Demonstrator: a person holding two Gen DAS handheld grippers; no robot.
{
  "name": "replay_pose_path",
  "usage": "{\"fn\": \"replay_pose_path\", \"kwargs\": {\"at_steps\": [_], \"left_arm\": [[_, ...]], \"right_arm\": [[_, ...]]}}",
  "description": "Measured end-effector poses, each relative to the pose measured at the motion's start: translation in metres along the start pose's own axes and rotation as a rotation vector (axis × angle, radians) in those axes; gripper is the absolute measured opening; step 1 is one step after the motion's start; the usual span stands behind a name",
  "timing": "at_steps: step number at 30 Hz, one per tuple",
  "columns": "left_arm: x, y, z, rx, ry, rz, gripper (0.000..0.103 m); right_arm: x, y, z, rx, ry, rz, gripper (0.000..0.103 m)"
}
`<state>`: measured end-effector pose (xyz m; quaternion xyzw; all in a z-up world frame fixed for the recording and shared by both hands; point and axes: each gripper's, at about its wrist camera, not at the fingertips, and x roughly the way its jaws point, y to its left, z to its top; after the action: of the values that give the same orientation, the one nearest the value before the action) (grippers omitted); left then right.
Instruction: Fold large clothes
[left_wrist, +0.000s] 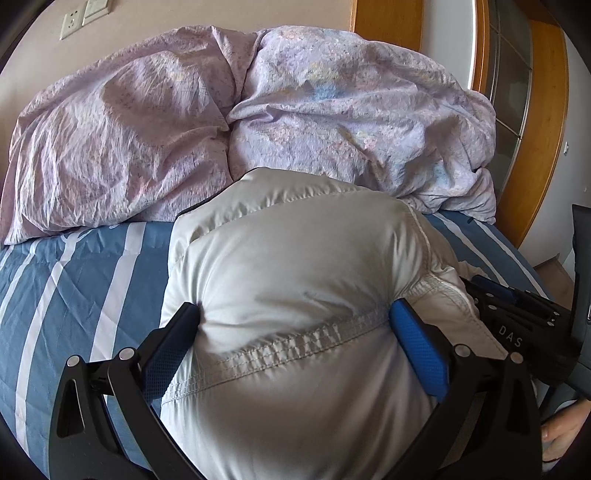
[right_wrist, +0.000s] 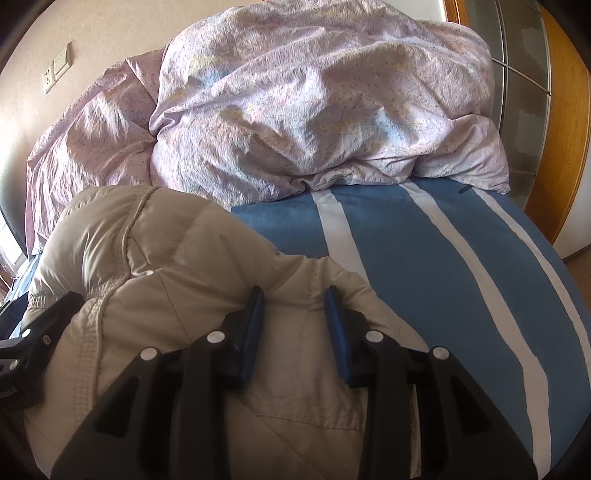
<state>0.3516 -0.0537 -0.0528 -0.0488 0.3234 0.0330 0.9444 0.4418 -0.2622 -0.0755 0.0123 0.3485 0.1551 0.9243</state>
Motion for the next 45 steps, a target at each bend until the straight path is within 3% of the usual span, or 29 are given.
{"fn": "replay_pose_path", "kwargs": {"at_steps": [8,12,18,24,26,29,30,31,34,38,41,45], "left_arm": [[-0.005,0.001,0.002,0.000,0.021,0.034,0.102],[-0.014,0.009,-0.001,-0.043,0.003,0.006,0.102],[-0.009,0.012,-0.005,-0.041,-0.006,0.008,0.102],[-0.004,0.010,-0.007,-0.049,-0.027,0.023,0.102],[-0.005,0.008,-0.006,-0.042,-0.019,0.030,0.102],[-0.018,0.015,-0.005,-0.058,0.027,-0.007,0.102],[-0.030,0.025,-0.006,-0.095,0.044,-0.063,0.102],[-0.039,0.033,-0.008,-0.124,0.053,-0.113,0.102],[-0.069,0.056,-0.013,-0.159,0.062,-0.229,0.102],[-0.083,0.073,-0.023,-0.121,0.128,-0.292,0.102],[-0.077,0.085,-0.034,-0.151,0.192,-0.336,0.102],[-0.063,0.099,-0.040,-0.235,0.250,-0.392,0.102]], "right_arm": [[-0.004,0.001,0.001,-0.012,0.023,-0.017,0.036],[-0.024,0.001,-0.005,-0.020,-0.001,-0.014,0.043],[-0.014,-0.001,-0.011,-0.006,-0.045,-0.018,0.044],[-0.006,-0.010,-0.009,0.024,-0.022,0.029,0.044],[-0.008,-0.004,-0.008,0.007,-0.018,-0.001,0.044],[-0.016,0.004,-0.004,-0.037,0.014,-0.080,0.053],[-0.027,0.005,-0.001,-0.032,0.042,-0.091,0.063],[-0.037,0.003,0.002,-0.018,0.054,-0.056,0.076],[-0.084,-0.017,0.014,0.055,0.052,0.159,0.100],[-0.115,-0.053,0.023,0.163,0.110,0.289,0.101],[-0.101,-0.079,0.014,0.272,0.268,0.394,0.101],[-0.075,-0.098,-0.005,0.336,0.400,0.403,0.101]]}}
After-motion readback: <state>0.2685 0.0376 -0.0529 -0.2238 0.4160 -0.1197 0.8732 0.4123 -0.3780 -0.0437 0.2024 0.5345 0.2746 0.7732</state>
